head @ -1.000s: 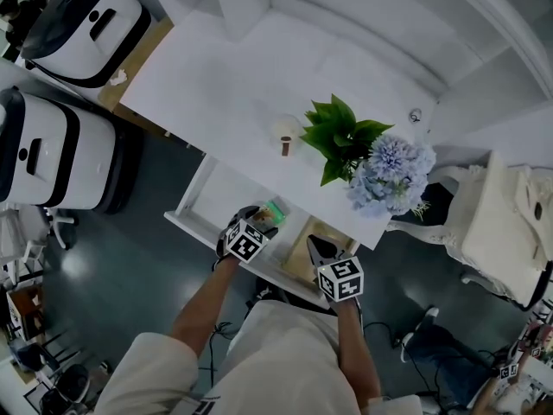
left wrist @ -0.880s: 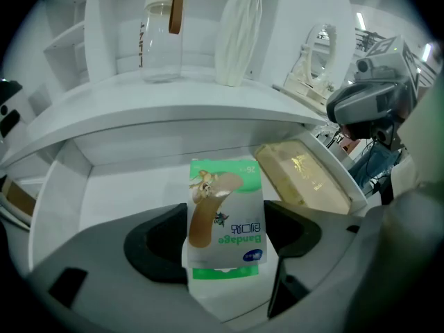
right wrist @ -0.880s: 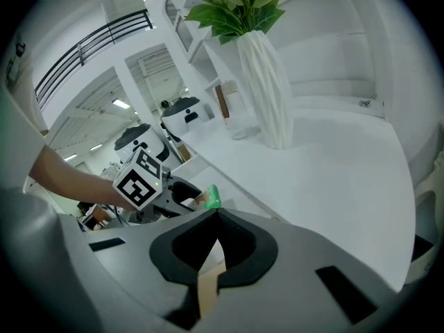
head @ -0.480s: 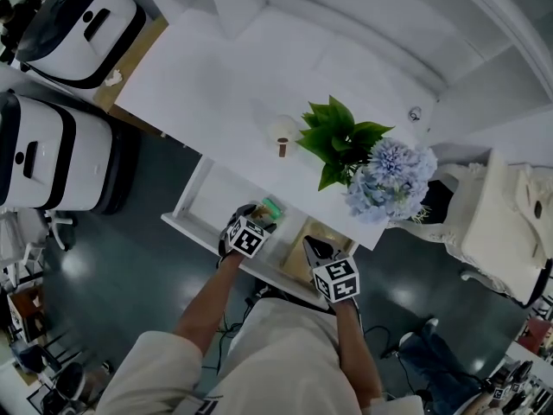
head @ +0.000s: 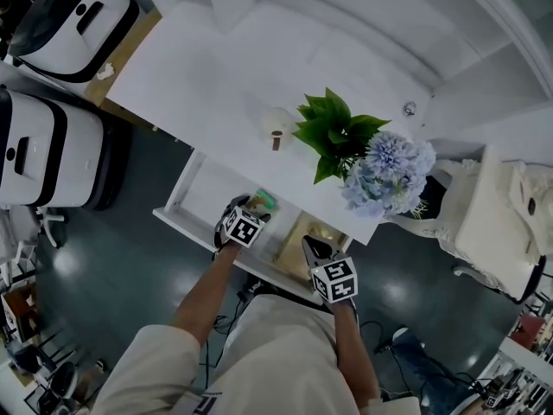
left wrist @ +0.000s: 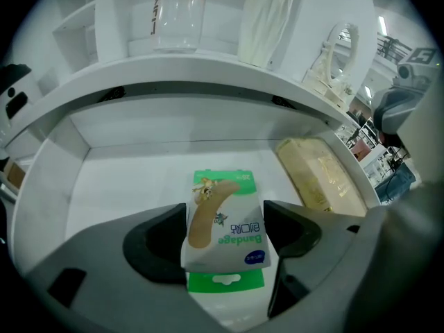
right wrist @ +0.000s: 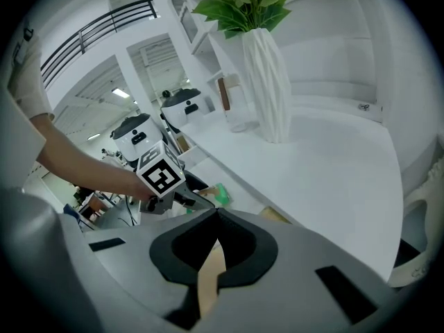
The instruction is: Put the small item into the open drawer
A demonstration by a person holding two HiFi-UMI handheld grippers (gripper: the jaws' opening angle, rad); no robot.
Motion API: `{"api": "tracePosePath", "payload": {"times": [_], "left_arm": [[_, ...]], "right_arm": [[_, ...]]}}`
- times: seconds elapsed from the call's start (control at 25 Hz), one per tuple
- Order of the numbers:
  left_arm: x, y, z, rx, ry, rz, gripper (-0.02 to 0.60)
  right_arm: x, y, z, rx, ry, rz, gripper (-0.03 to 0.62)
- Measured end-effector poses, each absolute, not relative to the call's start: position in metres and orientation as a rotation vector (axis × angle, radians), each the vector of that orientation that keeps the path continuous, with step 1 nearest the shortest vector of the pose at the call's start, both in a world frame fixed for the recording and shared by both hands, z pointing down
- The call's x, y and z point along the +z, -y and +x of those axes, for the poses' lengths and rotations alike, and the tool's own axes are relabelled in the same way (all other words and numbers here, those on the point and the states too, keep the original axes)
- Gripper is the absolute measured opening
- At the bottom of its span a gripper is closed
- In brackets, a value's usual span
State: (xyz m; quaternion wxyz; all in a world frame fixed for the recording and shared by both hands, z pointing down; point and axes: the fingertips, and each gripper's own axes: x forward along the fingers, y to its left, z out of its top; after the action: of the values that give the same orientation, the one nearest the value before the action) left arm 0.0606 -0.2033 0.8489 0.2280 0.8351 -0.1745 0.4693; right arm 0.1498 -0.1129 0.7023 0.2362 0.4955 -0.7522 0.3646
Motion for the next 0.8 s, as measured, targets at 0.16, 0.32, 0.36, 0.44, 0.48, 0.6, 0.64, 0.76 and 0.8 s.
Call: {"api": "tracePosePath", "payload": {"times": [0.16, 0.32, 0.36, 0.44, 0.48, 0.6, 0.64, 0.76, 0.8], "left_arm": [[0.846, 0.205, 0.063, 1.273, 0.493, 2.306, 0.359], [0.840, 0.207, 0.064, 1.261, 0.500, 2.322, 0.359], [0.837, 0.207, 0.064, 1.259, 0.501, 2.326, 0.359], [0.832, 0.206, 0.063, 1.251, 0.501, 2.325, 0.359], [0.829, 0.206, 0.062, 1.242, 0.504, 2.321, 0.359], [0.818, 0.209, 0.058, 1.202, 0.526, 2.310, 0.359], [0.813, 0.209, 0.057, 1.191, 0.532, 2.311, 0.359], [0.798, 0.207, 0.053, 1.165, 0.533, 2.322, 0.359], [0.792, 0.206, 0.052, 1.155, 0.525, 2.329, 0.359]], "right_arm": [[0.701, 0.109, 0.150, 0.994, 2.059, 1.363, 0.025], [0.700, 0.106, 0.147, 0.989, 2.061, 1.365, 0.025], [0.699, 0.106, 0.146, 0.987, 2.063, 1.368, 0.025], [0.696, 0.107, 0.144, 0.982, 2.069, 1.372, 0.025], [0.695, 0.108, 0.142, 0.977, 2.073, 1.373, 0.025], [0.692, 0.108, 0.138, 0.966, 2.083, 1.377, 0.025], [0.692, 0.108, 0.137, 0.965, 2.084, 1.380, 0.025], [0.690, 0.107, 0.133, 0.962, 2.080, 1.391, 0.025], [0.689, 0.107, 0.131, 0.959, 2.079, 1.394, 0.025]]}}
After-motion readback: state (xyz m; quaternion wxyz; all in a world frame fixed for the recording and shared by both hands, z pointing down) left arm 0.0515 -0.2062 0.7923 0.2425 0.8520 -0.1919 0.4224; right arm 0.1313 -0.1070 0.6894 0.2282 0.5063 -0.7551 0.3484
